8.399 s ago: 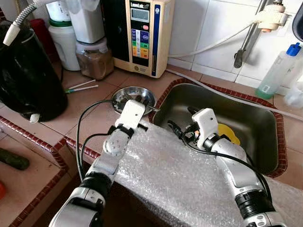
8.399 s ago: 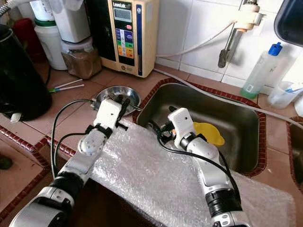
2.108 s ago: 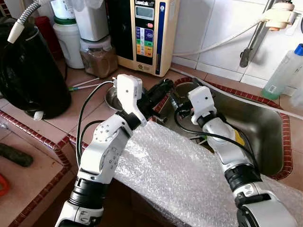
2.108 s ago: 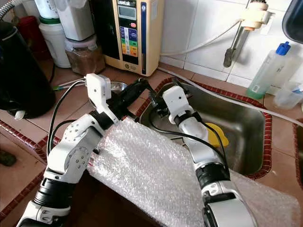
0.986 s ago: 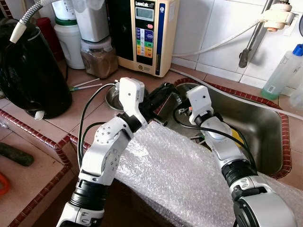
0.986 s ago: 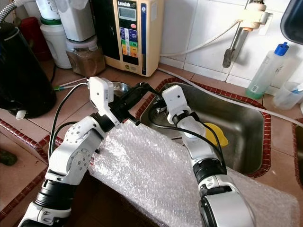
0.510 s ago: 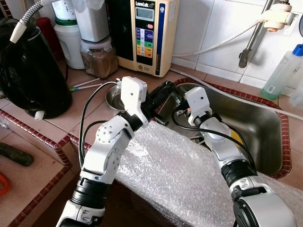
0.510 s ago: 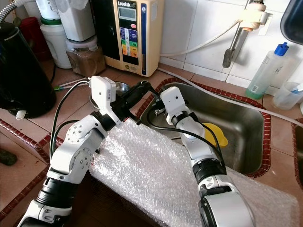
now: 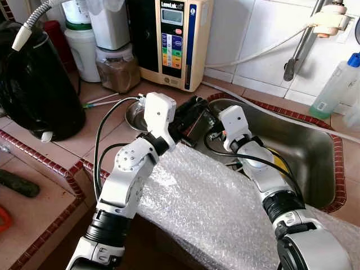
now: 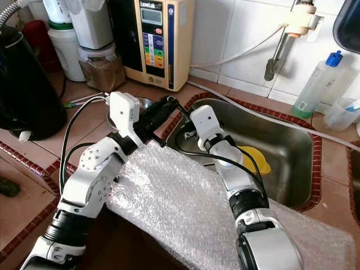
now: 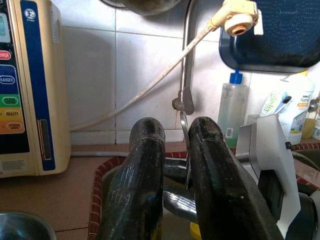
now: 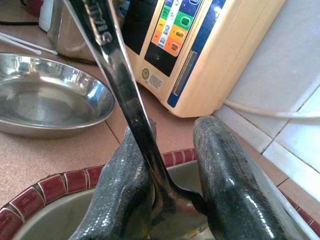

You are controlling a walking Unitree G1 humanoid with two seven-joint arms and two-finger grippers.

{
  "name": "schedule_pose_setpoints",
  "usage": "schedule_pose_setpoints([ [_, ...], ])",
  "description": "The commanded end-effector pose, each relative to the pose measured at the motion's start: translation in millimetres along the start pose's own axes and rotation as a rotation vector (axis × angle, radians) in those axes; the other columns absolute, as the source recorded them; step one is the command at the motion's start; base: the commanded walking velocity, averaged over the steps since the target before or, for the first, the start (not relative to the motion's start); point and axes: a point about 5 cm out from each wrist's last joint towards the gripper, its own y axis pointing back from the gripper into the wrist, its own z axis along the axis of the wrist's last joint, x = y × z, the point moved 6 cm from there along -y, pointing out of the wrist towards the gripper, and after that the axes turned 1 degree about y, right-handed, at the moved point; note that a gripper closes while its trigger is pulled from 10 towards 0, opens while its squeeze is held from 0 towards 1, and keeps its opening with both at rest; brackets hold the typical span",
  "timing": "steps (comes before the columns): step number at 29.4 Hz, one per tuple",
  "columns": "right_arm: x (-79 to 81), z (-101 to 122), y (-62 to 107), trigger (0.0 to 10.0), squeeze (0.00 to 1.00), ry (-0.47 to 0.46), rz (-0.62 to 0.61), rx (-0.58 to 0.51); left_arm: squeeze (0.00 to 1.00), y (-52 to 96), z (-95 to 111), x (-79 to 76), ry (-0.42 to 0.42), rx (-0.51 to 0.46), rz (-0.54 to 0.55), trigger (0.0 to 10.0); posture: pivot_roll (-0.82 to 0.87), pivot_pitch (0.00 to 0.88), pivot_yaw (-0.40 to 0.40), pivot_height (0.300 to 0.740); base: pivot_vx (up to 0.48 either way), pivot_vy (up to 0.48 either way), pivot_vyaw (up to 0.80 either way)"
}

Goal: Kitchen organization

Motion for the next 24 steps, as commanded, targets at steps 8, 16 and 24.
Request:
schedule_pose_setpoints([
  [8, -20.9, 4, 2.3, 0.0, 0.00, -0.013, -0.077, -0.022, 1.00, 10.6, -11, 23.3, -0.003, 0.053, 0.089, 10.0, 0.06, 0.000, -0.022, 0.740, 0.000, 0.000, 0.00],
  [16, -21.8, -1, 1.8, 0.0, 0.00, 0.002, -0.077, 0.003, 1.00, 11.2, -15, -1.7, 0.165, 0.076, -0.032, 10.0, 0.06, 0.000, -0.020, 0.740, 0.000, 0.000, 0.00],
  [24, -25.7, -5, -0.6, 0.0, 0.00, 0.035, -0.076, 0.036, 1.00, 16.6, -18, -22.9, 0.230, 0.096, -0.132, 10.0, 0.08, 0.000, -0.024, 0.740, 0.000, 0.000, 0.00],
])
